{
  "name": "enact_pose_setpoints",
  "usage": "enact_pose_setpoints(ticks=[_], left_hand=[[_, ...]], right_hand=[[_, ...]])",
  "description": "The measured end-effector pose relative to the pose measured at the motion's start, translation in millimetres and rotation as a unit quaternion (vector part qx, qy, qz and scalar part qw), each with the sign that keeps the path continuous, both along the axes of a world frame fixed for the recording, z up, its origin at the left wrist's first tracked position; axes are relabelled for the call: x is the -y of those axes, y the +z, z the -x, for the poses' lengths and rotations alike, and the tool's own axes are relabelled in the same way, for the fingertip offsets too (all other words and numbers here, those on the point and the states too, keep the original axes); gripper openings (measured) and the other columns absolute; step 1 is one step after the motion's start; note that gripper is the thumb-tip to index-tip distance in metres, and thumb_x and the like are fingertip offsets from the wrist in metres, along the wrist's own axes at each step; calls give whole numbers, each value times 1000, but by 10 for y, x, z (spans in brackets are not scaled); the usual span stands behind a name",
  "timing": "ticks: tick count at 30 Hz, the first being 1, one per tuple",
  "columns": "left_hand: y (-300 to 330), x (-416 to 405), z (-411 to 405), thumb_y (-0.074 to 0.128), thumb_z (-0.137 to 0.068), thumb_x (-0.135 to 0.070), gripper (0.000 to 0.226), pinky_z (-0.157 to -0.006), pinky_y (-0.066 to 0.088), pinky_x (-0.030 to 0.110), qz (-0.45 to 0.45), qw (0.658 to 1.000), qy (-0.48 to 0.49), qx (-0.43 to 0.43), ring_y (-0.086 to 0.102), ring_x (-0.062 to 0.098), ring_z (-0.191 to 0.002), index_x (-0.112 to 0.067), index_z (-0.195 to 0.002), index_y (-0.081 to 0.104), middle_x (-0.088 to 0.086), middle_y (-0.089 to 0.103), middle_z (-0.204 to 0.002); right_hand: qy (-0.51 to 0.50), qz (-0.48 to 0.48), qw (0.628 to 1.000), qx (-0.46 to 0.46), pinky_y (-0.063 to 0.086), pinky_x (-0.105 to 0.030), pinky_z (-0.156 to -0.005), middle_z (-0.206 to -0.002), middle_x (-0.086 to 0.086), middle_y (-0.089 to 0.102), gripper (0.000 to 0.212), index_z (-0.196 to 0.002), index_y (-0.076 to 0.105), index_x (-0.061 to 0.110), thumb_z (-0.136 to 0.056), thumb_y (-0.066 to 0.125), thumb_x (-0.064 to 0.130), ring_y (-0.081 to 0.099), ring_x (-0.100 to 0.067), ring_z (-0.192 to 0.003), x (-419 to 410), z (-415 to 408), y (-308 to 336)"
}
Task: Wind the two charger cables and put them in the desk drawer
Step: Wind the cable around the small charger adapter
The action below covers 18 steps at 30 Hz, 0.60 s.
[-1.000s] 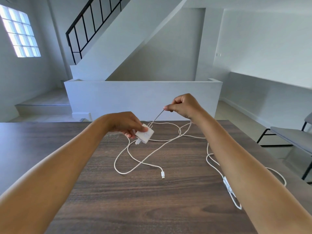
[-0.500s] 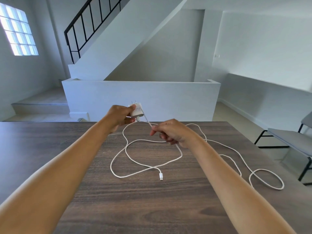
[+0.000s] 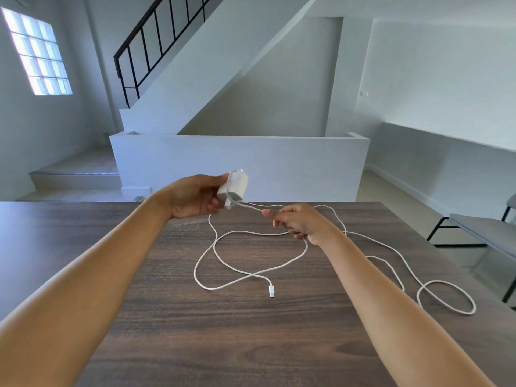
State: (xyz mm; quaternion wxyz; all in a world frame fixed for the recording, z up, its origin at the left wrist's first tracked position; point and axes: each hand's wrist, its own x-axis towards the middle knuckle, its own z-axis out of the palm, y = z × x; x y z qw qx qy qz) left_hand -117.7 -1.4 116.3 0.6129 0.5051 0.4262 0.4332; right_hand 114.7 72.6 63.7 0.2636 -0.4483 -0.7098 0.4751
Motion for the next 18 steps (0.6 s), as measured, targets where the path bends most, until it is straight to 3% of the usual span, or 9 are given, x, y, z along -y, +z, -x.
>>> enact_pose_setpoints(ticks=[1,4,7,10,13,18], left_hand=[[3,14,-15,93,-42,-39,64,-46,37,15,11,999,-28,-23,43,6,-46,-7,-89,64,3,58,-65],[28,41,-45,93,-39,-43,51,-44,35,12,42,990,-83,-101,42,4,-44,-9,-71,72,0,58,-59],[93,69,-69,83,-57,-50,42,-43,29,14,43,958,-124,-254,36,6,-45,-13,-65,65,-3,46,-52],[156,80,-189,66,-84,-38,32,-47,28,17,61,906,-150,-391,33,8,-47,-17,-60,62,-3,39,-50],[185,46,-288,59,-93,-28,36,-50,33,18,48,864,-122,-487,37,10,-49,-18,-58,63,-3,43,-51],[43,-30,-193,56,-93,-37,39,-55,44,19,-56,836,22,-545,52,10,-49,-9,-66,63,-1,57,-54]], right_hand=[[-9,-12,1000,5,18,-19,-41,-46,5,27,38,-62,63,13,-74,77,46,20,-9,-40,-28,-7,36],[-6,-43,999,33,19,-23,-45,-41,7,28,39,-62,63,11,-68,82,44,19,-10,-41,-107,-45,171],[6,-85,994,72,28,-23,-52,-47,6,40,35,-61,65,12,-64,85,41,33,-9,-49,-141,-50,328],[3,-116,990,84,30,-21,-53,-45,10,46,31,-68,69,10,-65,86,36,40,-1,-46,-149,-26,493],[-6,-137,987,87,25,-15,-41,-34,13,36,28,-63,66,11,-70,83,32,34,-3,-33,-98,17,647],[-33,-164,982,90,27,-23,-47,-40,6,36,28,-58,67,15,-77,76,34,31,-12,-45,1,54,711]])
